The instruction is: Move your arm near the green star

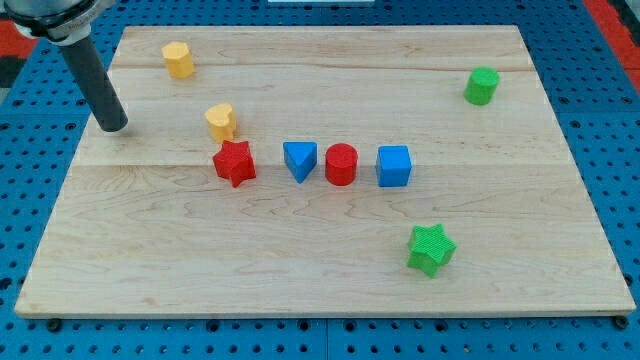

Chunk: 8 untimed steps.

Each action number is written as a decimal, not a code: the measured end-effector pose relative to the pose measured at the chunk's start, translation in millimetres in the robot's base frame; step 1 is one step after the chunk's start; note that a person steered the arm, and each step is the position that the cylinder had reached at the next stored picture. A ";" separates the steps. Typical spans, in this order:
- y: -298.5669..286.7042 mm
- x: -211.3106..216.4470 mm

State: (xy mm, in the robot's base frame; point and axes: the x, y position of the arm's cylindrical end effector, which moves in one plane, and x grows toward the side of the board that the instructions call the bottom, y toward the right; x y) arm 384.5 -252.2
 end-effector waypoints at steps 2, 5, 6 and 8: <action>-0.5 1.7; 41.0 144.5; 107.8 174.6; 246.0 188.0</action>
